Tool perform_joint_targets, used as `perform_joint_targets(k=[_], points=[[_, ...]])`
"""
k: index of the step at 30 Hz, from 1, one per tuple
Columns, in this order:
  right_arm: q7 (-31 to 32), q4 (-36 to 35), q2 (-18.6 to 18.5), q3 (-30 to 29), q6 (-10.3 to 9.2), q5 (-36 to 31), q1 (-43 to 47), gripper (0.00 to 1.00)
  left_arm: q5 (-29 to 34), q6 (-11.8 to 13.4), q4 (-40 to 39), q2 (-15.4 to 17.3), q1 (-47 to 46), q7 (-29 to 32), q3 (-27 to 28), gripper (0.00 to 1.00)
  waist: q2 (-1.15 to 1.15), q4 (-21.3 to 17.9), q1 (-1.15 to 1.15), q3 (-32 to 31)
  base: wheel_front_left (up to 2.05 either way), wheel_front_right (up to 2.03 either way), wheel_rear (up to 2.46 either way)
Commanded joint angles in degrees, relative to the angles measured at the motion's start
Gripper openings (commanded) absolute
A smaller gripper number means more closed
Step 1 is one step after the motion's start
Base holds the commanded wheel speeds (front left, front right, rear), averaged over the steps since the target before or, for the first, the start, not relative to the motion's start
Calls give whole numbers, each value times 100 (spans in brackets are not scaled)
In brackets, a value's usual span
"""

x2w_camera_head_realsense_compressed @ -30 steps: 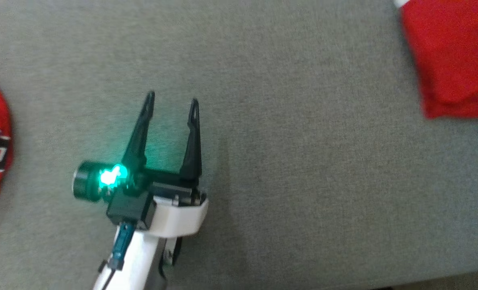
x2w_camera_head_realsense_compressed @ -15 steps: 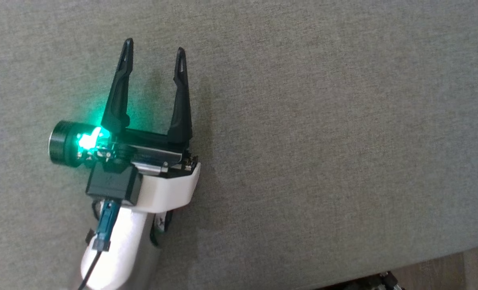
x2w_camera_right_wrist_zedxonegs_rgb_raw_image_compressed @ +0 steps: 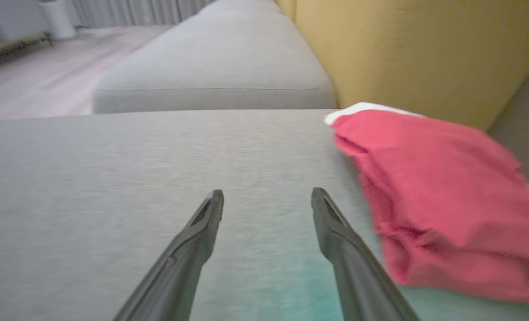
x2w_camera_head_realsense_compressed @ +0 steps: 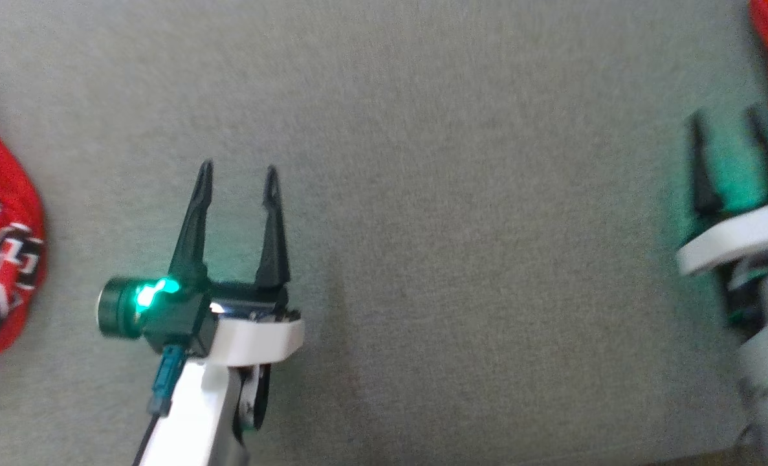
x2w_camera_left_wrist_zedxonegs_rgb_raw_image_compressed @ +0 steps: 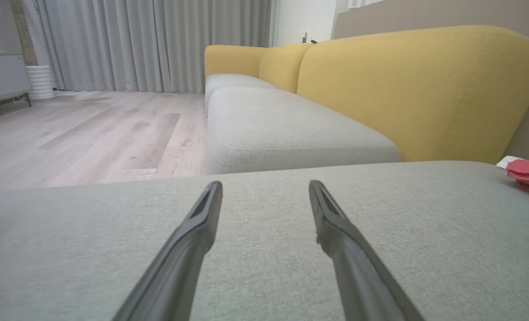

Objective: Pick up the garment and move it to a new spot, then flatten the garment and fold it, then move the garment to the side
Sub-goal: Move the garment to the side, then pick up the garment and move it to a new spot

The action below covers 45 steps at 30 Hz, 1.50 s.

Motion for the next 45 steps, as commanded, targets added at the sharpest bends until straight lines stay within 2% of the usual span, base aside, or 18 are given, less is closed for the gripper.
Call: perform_joint_targets(k=[1,6,11,17,22,45], points=[[-191,-116,104,222,-5,103,187,100,-60,-6,-91,-2,113,10,251,100,0,234,1,-850,0,0,0],[-428,-108,587,890,-5,169,788,100,-227,-126,268,-7,515,10,475,100,0,388,1,-1665,0,0,0],[-433,-523,1019,763,-5,-228,1470,100,-255,-344,674,-8,873,10,659,100,0,446,1,-2307,0,0,0],[-435,-761,1355,436,-5,-671,1866,100,-225,-447,942,-9,1112,10,792,100,0,493,1,-2553,0,0,0],[-435,-777,1451,382,-5,-908,1933,100,-187,-417,1131,-9,1115,10,859,100,0,526,1,-2619,0,0,0],[-436,-803,1596,43,-5,-936,2003,100,-42,-371,1167,-9,1086,10,943,100,0,645,1,-2734,0,0,0]])
